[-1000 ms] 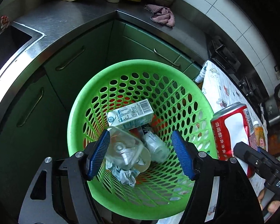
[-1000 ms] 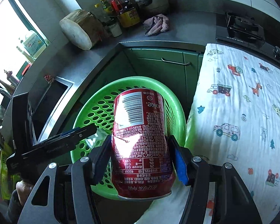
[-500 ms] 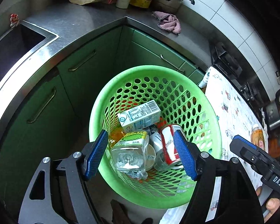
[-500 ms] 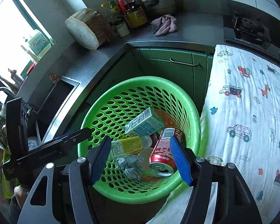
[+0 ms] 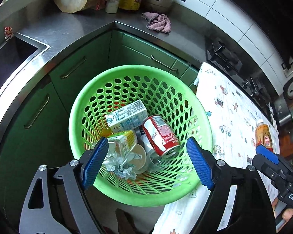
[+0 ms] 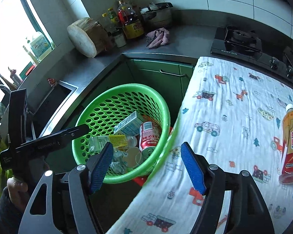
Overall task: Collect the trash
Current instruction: 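Grasp the orange snack packet with the right tool while the left grasps the gold drink bottle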
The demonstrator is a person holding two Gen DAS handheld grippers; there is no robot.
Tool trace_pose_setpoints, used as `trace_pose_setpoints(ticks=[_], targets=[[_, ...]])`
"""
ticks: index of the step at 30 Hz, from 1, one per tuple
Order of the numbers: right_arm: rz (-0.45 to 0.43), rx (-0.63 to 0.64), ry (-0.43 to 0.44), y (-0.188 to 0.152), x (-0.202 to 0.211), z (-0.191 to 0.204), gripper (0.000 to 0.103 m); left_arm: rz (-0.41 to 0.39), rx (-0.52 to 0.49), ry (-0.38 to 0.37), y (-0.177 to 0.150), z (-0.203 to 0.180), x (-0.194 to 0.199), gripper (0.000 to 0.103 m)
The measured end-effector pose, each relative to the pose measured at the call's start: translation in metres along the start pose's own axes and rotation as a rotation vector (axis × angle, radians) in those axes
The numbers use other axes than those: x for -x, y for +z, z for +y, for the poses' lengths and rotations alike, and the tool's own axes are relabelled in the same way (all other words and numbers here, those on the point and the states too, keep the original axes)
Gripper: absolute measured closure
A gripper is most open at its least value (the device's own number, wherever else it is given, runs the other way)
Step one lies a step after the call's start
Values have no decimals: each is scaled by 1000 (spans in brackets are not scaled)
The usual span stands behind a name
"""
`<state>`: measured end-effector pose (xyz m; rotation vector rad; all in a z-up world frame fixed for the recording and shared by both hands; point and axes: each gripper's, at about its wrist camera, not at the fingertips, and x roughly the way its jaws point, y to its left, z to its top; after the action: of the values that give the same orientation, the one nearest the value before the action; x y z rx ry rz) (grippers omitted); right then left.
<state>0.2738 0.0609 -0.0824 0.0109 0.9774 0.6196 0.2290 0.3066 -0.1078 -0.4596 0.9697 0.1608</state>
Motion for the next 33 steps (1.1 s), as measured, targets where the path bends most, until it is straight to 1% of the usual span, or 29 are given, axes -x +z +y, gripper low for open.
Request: trace_pose_setpoints(ticks=[5,10,24,30,33], targets=[[-20,-23,-33,-11,24,-30,32,-6,-31,-14,-6,-27,3,20],[-33,-47,-91,-23,50,-68,28,1,-64,-29,-13,-58,1,18],[-58,-177,-272,-54,122,-205,28,39,-165,-76,-34,-157,-14,17],[-59,-224,-330,-61,142,-252,28,57,-210,-91,-36,-198,-23,16],[-49,-240,-353,-64,145,-271,28,64,-237,-103,-37,-219,-27,16]])
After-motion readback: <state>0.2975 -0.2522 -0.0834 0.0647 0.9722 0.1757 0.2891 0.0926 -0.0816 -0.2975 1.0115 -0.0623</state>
